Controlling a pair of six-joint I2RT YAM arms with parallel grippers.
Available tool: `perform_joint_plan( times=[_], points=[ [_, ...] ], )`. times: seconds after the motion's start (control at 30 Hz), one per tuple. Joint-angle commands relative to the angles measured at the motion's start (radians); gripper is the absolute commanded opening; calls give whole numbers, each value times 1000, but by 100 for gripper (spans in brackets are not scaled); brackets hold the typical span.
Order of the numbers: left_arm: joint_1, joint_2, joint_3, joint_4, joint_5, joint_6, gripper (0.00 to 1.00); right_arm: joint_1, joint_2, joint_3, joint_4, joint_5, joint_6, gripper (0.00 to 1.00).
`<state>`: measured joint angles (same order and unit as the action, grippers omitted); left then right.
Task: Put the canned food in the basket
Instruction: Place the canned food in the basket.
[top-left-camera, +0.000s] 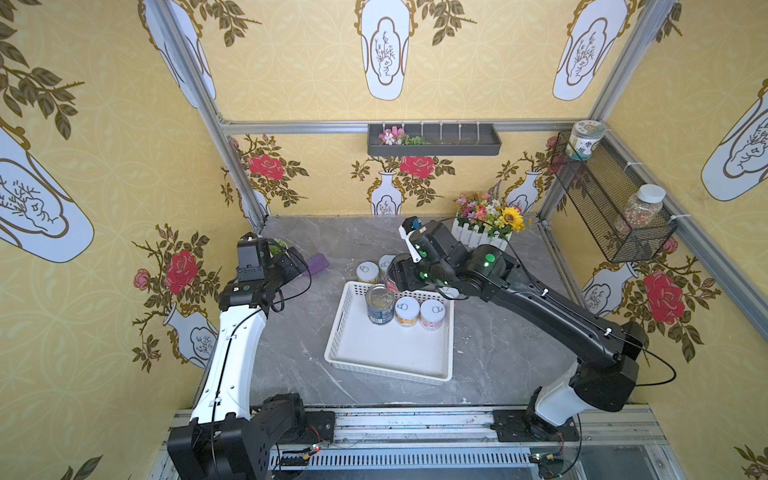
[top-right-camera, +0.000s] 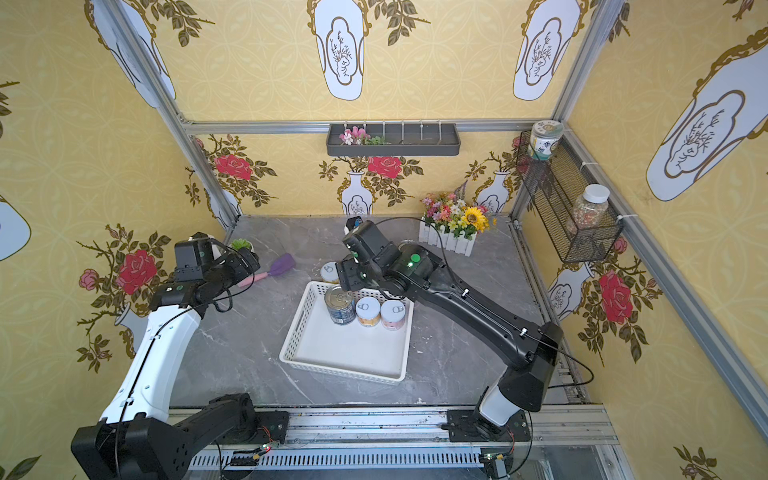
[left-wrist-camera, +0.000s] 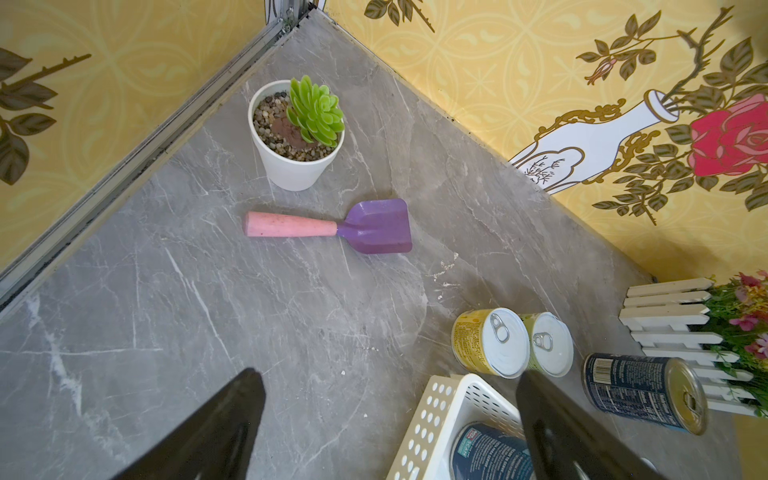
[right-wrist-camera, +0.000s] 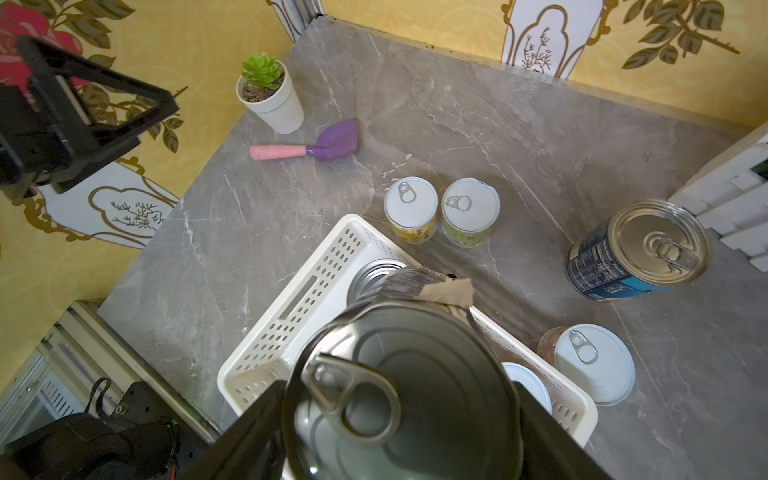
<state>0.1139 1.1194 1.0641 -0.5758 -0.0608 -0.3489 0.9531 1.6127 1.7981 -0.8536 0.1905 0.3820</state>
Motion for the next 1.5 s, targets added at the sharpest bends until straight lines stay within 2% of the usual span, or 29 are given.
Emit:
perform_joint_plan(
  times=[0.0,0.13,0.4,0.6,1.17,1.47],
  points=[
    [1,-10,-8,17,-14,4,100,60,39,80,18,69,14,73],
    [1,-15,-10,15,-39,1,100,113,89,132,0,76,23,73],
    [1,-23,-11,17,-30,-6,100,166,143,110,48,54,35,73],
    [1,-32,-7,15,-67,-10,100,200,205,83,92,34,37,73],
    [3,-30,-7,17,-62,-10,100,172,460,125,158,-53,48,73],
    [3,-26,-5,18,-54,-9,100,136,524,113,188,-29,48,73]
  ],
)
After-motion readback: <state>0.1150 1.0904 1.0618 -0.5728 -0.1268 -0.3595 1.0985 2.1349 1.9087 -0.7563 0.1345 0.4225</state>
